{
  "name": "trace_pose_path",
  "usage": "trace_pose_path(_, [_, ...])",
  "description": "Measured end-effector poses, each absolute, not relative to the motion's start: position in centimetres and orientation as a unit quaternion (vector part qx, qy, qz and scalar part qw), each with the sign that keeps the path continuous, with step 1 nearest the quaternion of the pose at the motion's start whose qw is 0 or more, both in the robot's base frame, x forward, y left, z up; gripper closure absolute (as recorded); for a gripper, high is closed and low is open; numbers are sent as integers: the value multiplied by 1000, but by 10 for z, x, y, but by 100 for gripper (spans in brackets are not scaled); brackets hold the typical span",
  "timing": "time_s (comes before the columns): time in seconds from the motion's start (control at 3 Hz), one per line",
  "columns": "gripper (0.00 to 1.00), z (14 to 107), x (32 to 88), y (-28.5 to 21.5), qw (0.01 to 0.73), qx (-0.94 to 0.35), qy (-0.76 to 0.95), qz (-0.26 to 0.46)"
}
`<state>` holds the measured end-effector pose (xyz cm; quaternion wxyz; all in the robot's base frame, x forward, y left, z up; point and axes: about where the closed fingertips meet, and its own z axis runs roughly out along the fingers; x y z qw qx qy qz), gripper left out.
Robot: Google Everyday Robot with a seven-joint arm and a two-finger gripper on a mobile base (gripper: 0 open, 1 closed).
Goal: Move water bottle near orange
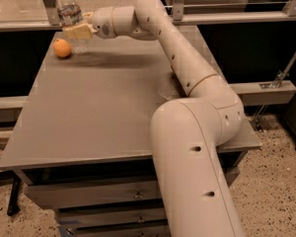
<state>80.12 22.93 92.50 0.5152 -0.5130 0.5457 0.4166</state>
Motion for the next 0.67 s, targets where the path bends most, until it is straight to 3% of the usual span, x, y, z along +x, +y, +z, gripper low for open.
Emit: trace_pose_path(0.67, [100, 913, 802, 231, 510, -511, 550, 421])
